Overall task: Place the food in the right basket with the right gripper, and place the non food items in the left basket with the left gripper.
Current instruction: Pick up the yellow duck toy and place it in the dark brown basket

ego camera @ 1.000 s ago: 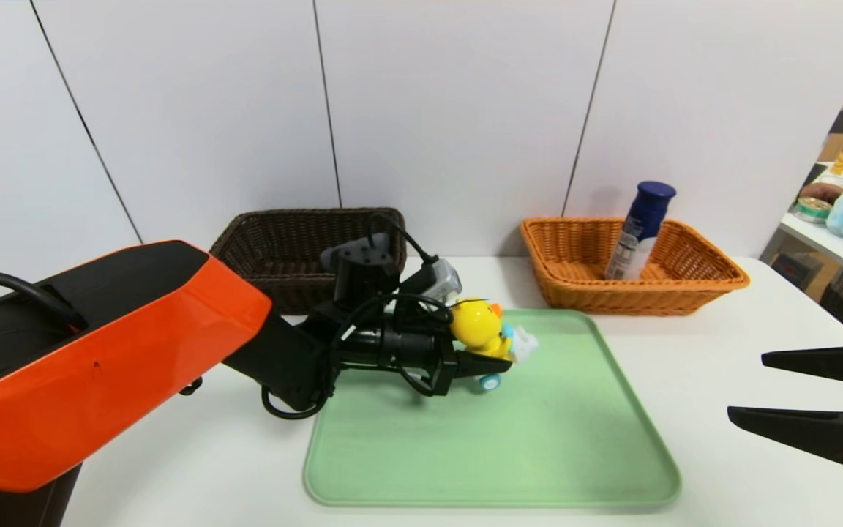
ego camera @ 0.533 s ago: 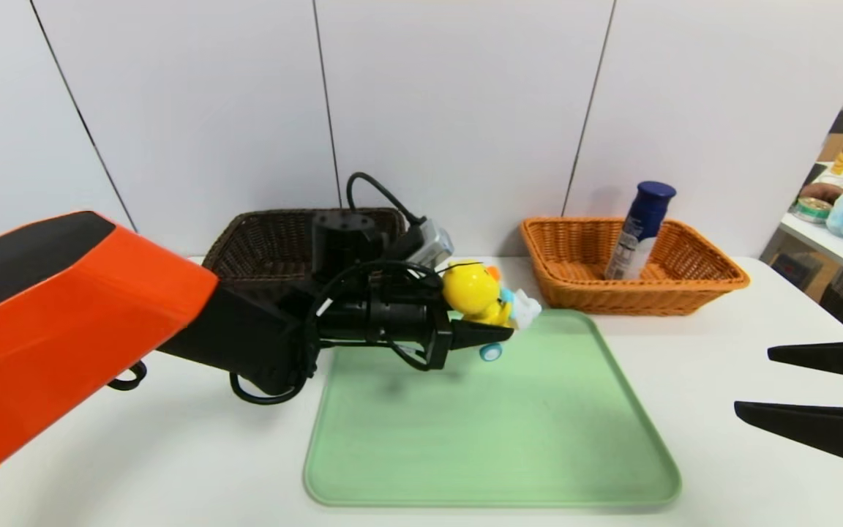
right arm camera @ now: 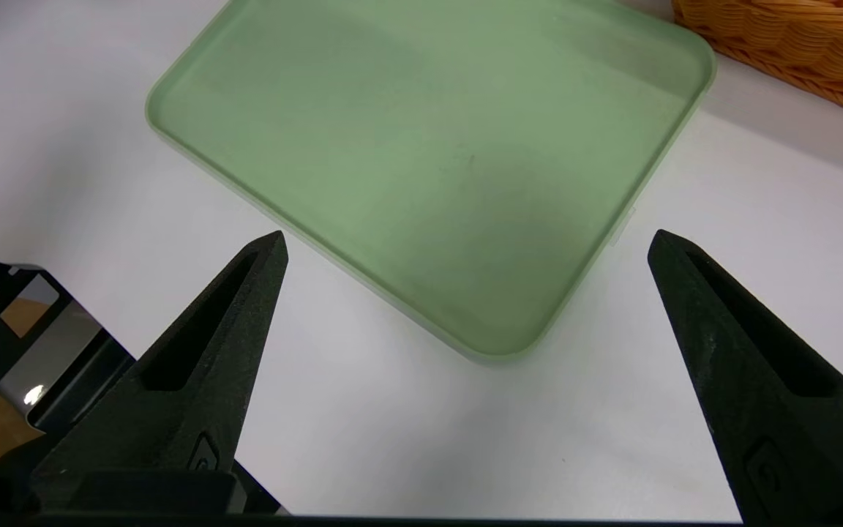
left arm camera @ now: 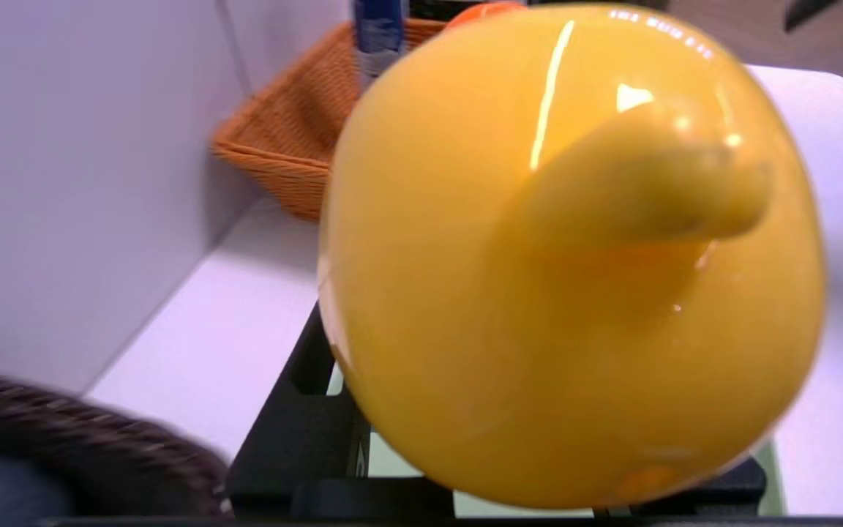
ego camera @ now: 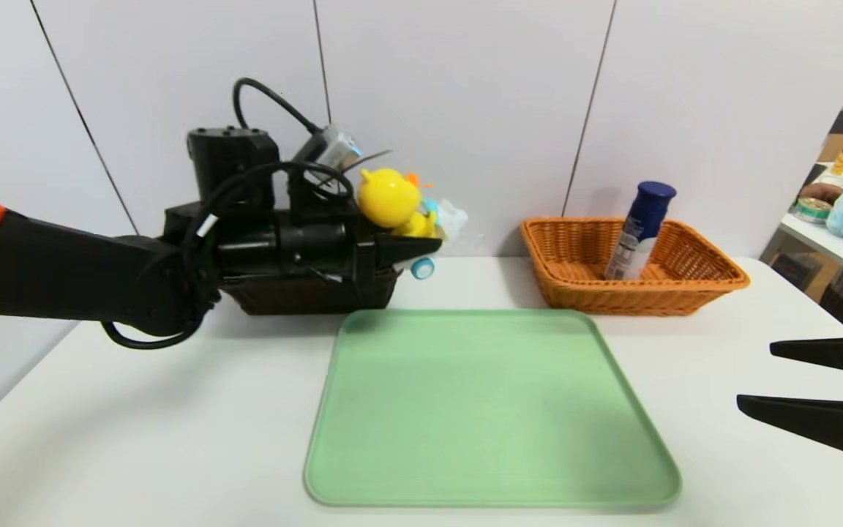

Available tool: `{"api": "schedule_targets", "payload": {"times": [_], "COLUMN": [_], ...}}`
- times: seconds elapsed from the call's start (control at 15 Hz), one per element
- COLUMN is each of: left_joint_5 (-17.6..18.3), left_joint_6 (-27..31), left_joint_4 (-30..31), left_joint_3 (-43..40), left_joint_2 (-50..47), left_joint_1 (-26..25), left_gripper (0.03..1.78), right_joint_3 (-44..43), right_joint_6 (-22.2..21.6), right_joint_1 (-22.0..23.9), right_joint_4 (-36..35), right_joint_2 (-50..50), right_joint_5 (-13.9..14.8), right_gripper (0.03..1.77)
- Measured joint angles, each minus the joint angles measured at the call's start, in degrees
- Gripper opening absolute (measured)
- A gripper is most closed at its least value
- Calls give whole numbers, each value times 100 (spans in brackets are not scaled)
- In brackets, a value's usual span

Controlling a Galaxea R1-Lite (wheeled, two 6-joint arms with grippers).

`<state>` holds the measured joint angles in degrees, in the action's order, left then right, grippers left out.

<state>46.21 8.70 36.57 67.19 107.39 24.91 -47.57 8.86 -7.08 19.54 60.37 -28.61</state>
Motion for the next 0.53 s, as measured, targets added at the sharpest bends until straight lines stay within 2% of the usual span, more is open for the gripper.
{"api": "schedule_targets", "payload": {"times": [0.27,0.53], "left_joint_5": [-330,-399], "left_joint_6": [-424,-452], "left_joint_4": [-90,-347], "left_joint_3": [295,468], "left_joint_2": [-204,24], "left_joint_1": [-837,-1554], "left_gripper": [76,76], "right_joint_3": [2,2], "right_joint_6": [1,9], "right_joint_1": [-18,-44], "right_joint_4": [9,-4], "right_joint_2": [-20,-28], "right_joint_5": [-11,-11], "right_gripper": [170,170]}}
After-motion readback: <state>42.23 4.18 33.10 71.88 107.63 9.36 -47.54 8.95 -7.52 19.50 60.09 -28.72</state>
